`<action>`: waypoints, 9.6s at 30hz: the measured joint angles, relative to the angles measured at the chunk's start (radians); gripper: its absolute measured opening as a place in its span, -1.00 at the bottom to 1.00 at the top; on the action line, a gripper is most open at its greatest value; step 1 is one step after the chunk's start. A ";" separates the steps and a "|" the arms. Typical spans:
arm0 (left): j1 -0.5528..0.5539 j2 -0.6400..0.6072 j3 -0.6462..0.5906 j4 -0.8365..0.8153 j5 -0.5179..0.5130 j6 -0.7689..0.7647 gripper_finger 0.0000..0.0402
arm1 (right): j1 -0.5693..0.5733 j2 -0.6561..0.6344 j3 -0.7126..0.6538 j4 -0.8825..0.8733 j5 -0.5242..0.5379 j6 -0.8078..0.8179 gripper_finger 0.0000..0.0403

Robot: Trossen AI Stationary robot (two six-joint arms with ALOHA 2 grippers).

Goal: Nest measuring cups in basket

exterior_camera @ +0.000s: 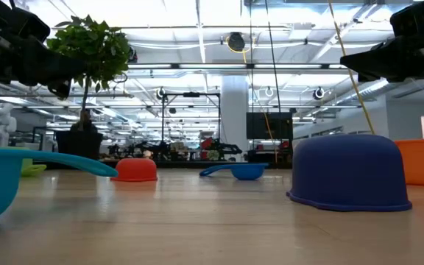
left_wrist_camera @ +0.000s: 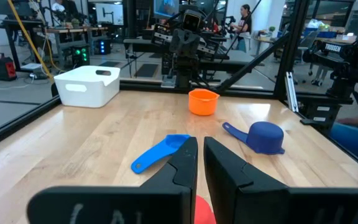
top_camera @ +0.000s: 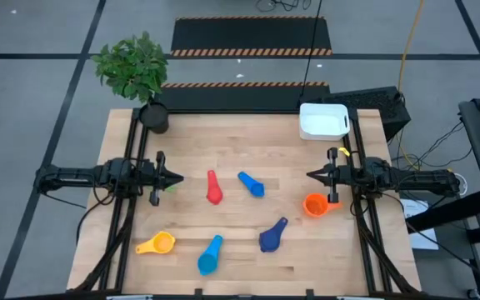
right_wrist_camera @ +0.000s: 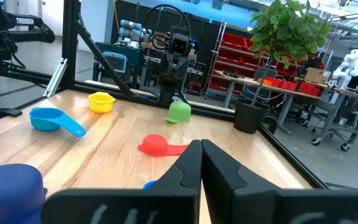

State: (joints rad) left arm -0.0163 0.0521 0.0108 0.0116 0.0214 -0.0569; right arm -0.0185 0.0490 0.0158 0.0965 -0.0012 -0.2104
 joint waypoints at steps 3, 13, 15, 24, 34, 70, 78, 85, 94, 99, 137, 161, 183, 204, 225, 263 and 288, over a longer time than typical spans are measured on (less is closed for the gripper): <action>0.000 0.000 0.000 0.000 0.000 0.000 -0.84 | 0.000 0.000 0.000 0.000 0.000 0.000 -1.00; 0.000 0.000 0.000 0.000 0.000 0.000 -0.84 | 0.000 0.000 0.000 0.000 0.000 0.000 -1.00; 0.000 0.000 0.000 0.000 0.000 0.000 -0.84 | 0.000 0.000 0.000 0.000 0.000 0.000 -1.00; 0.000 0.000 0.000 0.000 0.000 0.000 -0.84 | 0.000 0.000 0.000 0.000 0.000 0.000 -1.00; 0.000 0.000 0.000 0.000 0.000 0.000 -0.84 | 0.000 0.000 0.000 0.000 0.000 0.000 -1.00; 0.000 0.000 0.000 0.000 0.000 0.000 -0.84 | 0.000 0.000 0.000 0.000 0.000 0.000 -1.00; 0.000 0.000 0.000 0.000 0.000 0.000 -0.84 | 0.000 0.000 0.000 0.000 0.000 0.000 -1.00; 0.000 0.000 0.000 0.000 0.000 0.000 -0.84 | 0.000 0.000 0.000 0.000 0.000 0.000 -1.00; 0.000 0.000 0.000 0.000 0.000 0.000 -0.84 | 0.000 0.000 0.000 0.000 0.000 0.000 -1.00; 0.000 0.000 0.000 0.000 0.000 0.000 -0.84 | 0.000 0.000 0.000 0.000 0.000 0.000 -1.00; 0.000 0.000 0.000 0.009 -0.009 0.052 -0.84 | 0.005 0.326 0.457 -0.340 -0.029 0.245 -0.86; 0.000 0.000 -0.001 0.051 -0.139 -0.148 -0.84 | 0.297 0.710 0.711 -0.978 0.091 0.704 -0.28; 0.000 0.000 -0.001 0.068 -0.165 -0.103 -0.84 | 0.370 0.729 0.632 -1.200 -0.052 0.781 0.58; 0.000 0.000 -0.001 0.068 -0.180 -0.103 -0.84 | 0.370 1.001 0.635 -1.197 -0.027 0.730 0.65; 0.000 0.000 -0.001 0.068 -0.181 -0.104 -0.84 | 0.370 1.074 0.632 -1.162 0.001 0.658 0.55; 0.001 0.000 0.000 0.068 -0.207 -0.104 -0.84 | 0.369 1.073 0.655 -1.040 0.057 0.669 -0.36; 0.002 0.000 0.000 0.121 -0.219 -0.077 -0.84 | 0.116 1.077 0.810 -0.602 0.289 0.282 -0.35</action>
State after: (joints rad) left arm -0.0144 0.0521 0.0109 0.1328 -0.1975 -0.1341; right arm 0.0974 1.1264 0.8253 -0.5055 0.2878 0.0715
